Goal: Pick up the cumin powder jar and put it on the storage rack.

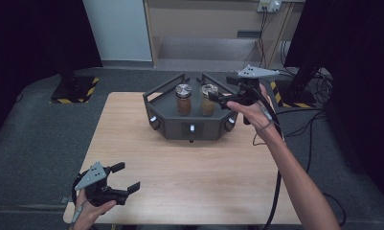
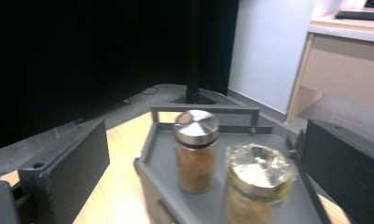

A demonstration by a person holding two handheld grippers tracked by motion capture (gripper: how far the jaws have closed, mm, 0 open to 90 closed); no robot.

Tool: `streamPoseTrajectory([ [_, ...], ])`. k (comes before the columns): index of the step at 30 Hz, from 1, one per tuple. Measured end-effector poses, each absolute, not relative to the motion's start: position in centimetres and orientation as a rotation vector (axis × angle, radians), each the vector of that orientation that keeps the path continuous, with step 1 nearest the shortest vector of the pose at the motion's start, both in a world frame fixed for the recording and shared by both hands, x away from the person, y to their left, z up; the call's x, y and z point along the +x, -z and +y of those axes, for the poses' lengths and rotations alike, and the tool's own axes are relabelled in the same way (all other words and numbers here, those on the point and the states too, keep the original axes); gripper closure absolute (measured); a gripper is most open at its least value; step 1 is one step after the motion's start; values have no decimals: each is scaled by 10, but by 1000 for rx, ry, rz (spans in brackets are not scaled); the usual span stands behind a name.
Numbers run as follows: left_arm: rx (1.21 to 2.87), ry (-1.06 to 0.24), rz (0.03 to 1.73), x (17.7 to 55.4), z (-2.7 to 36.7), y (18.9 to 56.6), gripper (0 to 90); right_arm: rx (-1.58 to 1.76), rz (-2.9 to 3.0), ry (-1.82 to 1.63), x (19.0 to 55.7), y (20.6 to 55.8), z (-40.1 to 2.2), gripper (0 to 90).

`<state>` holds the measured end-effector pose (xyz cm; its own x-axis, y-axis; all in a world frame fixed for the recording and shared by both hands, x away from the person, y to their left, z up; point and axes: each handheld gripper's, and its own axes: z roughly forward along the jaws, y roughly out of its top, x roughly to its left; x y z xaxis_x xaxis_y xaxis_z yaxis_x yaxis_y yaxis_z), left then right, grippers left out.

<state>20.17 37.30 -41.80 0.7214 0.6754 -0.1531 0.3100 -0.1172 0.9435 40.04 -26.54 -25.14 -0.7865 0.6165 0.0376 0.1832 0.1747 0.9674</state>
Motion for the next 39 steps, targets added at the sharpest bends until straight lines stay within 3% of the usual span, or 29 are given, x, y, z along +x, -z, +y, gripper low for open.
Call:
streamPoseTrajectory([
  [18,1725,-373,794,203,371,418,25,565,2090,-1720,326,268,-296,10],
  [39,1728,-375,794,203,369,418,27,567,2045,-1689,263,331,-331,16],
])
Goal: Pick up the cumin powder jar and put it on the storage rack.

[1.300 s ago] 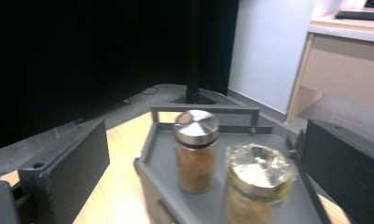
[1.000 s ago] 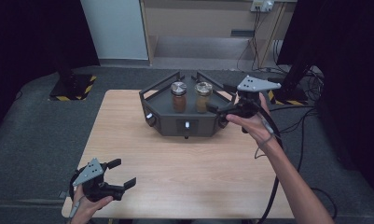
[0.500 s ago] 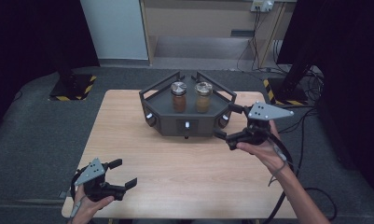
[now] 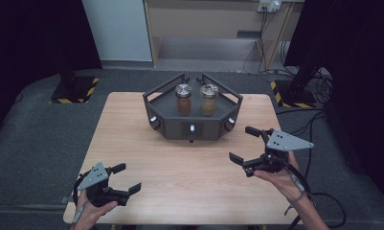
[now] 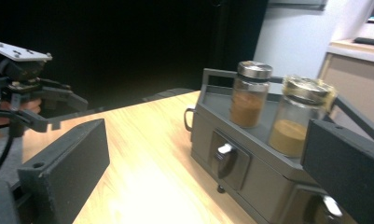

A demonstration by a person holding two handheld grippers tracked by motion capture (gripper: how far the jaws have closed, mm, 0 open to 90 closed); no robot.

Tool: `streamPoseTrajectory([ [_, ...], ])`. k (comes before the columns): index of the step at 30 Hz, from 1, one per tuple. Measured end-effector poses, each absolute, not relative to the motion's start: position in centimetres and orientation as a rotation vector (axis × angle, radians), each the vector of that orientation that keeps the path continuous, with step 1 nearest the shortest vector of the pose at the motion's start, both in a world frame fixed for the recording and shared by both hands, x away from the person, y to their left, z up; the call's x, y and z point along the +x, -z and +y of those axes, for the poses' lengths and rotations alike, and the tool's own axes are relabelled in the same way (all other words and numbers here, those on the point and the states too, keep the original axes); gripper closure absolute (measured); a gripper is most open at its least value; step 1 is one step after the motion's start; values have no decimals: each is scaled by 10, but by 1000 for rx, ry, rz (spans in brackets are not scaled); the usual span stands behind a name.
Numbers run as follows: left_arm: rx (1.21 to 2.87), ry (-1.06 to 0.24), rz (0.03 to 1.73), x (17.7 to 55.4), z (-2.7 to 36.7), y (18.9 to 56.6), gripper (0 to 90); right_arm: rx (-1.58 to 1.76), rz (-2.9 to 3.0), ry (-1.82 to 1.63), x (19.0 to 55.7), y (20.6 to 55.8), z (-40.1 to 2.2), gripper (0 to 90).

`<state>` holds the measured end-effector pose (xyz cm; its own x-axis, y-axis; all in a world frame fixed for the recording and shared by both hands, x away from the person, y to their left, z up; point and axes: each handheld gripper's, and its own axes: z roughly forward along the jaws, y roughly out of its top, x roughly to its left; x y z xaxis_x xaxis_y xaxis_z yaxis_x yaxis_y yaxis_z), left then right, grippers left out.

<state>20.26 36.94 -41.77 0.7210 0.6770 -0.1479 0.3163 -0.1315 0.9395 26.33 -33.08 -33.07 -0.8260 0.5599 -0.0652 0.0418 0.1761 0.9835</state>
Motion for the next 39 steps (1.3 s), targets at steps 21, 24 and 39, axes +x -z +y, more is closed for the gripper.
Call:
streamPoseTrajectory([
  [21,1727,-376,794,201,369,417,27,662,1977,-1654,218,398,-355,26],
  [24,1729,-375,794,201,368,417,27,693,1991,-1633,212,405,-359,31],
  [39,1724,-388,787,198,369,416,27,803,1928,-1592,189,431,-373,31],
])
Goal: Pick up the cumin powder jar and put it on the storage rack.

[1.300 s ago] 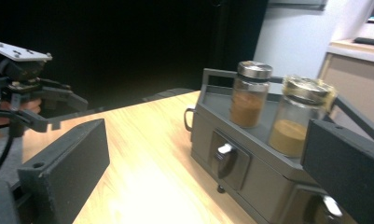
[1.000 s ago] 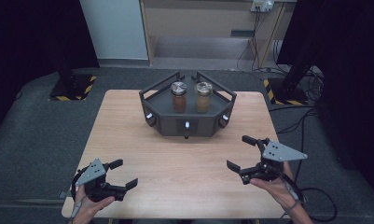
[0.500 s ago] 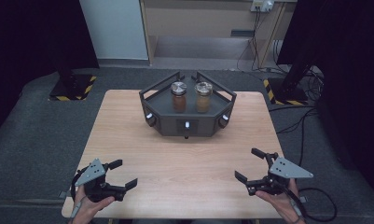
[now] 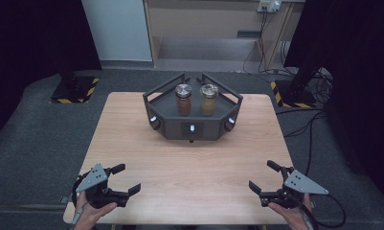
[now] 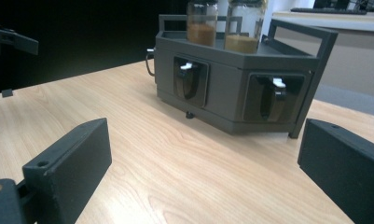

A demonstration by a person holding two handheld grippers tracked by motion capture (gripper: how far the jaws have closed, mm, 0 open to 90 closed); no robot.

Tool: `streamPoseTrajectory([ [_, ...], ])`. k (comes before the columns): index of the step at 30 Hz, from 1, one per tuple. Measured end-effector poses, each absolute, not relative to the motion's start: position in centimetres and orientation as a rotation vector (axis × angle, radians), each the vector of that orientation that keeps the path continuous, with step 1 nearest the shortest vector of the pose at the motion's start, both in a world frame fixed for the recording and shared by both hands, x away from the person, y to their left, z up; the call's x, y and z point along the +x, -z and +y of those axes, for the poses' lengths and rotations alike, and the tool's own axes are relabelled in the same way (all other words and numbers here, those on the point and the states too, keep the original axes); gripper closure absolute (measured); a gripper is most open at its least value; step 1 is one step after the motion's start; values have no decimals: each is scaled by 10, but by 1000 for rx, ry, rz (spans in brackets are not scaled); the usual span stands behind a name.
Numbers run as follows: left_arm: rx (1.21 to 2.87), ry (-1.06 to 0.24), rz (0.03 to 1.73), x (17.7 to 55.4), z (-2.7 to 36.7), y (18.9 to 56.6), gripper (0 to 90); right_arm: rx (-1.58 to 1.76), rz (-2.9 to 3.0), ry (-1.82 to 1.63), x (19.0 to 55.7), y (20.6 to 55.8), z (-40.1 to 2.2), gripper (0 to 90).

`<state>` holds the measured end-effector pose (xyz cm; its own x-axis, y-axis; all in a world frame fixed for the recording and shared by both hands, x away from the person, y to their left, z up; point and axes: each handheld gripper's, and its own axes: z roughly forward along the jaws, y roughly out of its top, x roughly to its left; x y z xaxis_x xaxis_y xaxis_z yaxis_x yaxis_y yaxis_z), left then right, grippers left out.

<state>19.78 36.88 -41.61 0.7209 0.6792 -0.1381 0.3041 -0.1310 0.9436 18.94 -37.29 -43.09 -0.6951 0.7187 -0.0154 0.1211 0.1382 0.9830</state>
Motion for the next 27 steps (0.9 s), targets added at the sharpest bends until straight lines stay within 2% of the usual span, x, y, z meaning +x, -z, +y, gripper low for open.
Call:
streamPoseTrajectory([
  [27,1676,-487,800,191,372,417,26,901,1917,-1523,189,434,-378,19],
])
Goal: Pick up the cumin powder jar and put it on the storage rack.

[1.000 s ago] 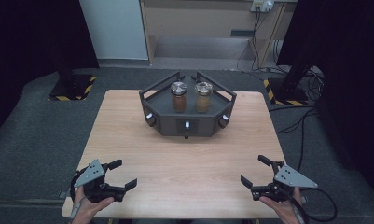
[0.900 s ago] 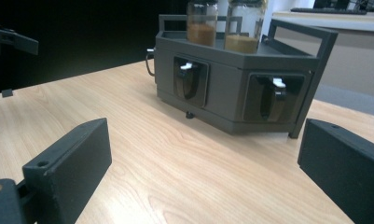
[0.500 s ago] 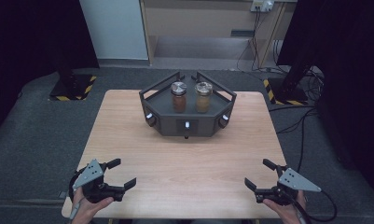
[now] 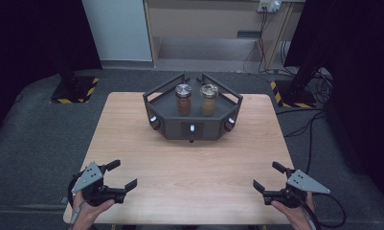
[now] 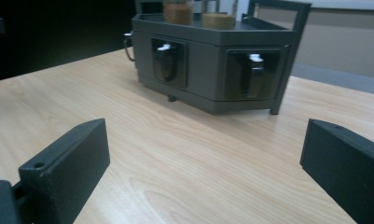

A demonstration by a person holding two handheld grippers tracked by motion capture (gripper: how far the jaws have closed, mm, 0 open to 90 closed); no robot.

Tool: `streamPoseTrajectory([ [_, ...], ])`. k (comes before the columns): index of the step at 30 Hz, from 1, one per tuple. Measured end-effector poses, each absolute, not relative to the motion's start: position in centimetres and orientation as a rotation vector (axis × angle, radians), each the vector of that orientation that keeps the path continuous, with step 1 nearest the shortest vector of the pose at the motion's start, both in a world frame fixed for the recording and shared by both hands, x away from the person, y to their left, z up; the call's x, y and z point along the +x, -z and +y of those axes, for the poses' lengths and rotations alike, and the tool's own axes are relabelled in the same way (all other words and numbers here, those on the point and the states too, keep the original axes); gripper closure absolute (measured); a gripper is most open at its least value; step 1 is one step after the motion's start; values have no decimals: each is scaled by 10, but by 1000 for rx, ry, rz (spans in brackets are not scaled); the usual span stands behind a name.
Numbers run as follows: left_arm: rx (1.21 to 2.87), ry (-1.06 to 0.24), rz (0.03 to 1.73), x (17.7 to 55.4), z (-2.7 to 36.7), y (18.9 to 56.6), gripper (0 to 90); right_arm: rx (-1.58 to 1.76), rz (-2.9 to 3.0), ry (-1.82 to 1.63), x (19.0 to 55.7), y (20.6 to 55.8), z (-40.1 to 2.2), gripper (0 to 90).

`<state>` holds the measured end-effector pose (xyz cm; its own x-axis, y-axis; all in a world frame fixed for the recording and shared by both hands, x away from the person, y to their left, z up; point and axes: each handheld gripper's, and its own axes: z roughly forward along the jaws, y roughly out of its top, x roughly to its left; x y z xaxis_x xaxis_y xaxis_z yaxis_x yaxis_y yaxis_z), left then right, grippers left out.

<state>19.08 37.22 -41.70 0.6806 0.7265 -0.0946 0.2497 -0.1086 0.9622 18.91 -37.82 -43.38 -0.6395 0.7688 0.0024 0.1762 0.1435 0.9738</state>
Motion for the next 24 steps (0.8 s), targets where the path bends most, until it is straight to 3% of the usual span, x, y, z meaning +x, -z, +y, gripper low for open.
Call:
streamPoseTrajectory([
  [24,1677,-482,795,192,373,417,26,937,1884,-1512,191,436,-383,25],
])
